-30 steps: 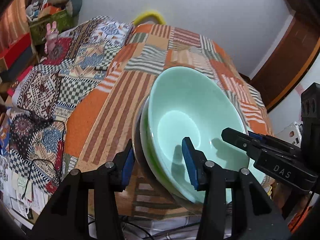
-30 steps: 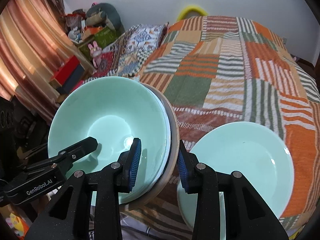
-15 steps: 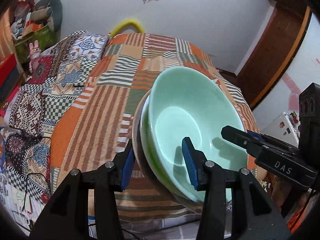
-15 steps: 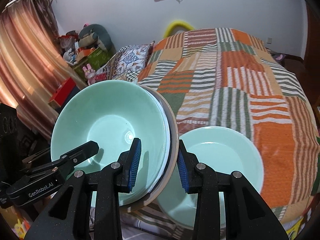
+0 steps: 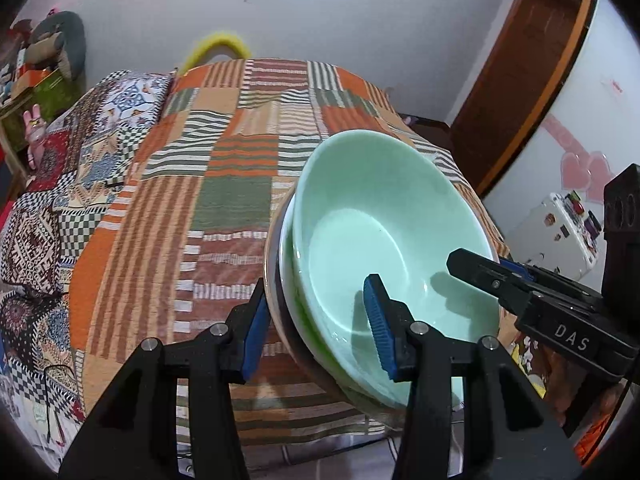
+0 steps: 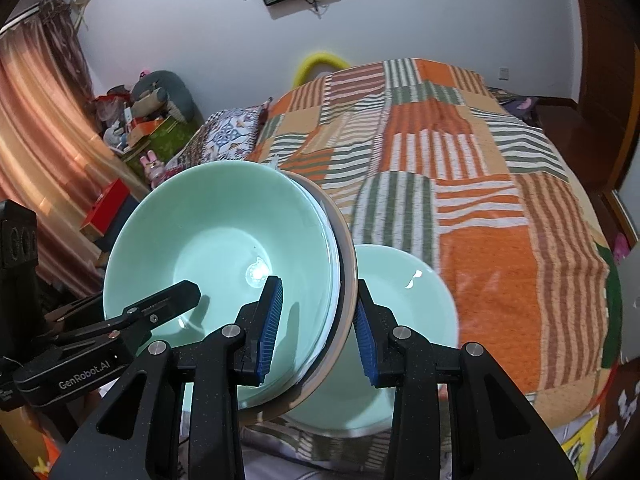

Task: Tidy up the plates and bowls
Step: 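Lift the nested bowls and carry them toward the plate stack, then lower the nested bowls onto the mint green plate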

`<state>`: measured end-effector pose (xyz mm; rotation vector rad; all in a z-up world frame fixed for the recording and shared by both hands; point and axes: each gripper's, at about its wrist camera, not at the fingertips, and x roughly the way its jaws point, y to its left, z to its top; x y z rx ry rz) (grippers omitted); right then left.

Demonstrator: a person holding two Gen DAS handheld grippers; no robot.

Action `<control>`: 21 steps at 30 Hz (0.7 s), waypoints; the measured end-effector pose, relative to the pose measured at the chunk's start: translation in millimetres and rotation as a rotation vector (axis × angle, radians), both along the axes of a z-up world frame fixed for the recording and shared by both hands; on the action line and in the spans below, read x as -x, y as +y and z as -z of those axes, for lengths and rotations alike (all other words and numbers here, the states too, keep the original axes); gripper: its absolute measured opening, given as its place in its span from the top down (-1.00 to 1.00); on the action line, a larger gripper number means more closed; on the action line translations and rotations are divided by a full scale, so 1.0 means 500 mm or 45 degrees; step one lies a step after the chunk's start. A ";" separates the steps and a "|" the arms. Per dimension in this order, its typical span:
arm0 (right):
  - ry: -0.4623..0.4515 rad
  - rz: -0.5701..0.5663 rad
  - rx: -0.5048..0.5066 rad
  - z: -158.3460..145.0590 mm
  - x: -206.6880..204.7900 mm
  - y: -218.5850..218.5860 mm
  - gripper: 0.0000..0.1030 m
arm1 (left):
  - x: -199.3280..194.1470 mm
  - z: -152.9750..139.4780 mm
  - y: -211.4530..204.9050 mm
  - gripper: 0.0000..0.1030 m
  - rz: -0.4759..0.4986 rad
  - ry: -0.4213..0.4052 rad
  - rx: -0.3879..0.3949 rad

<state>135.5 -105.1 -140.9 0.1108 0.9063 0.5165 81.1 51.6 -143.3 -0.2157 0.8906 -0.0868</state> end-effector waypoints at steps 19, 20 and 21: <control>0.074 0.092 0.028 0.042 -0.006 -0.069 0.39 | -0.055 0.081 -0.059 0.14 0.093 0.137 -0.022; 0.079 0.096 0.031 0.044 -0.006 -0.070 0.39 | -0.058 0.085 -0.060 0.14 0.096 0.144 -0.022; 0.084 0.098 0.032 0.046 -0.009 -0.072 0.39 | -0.060 0.089 -0.062 0.14 0.100 0.152 -0.023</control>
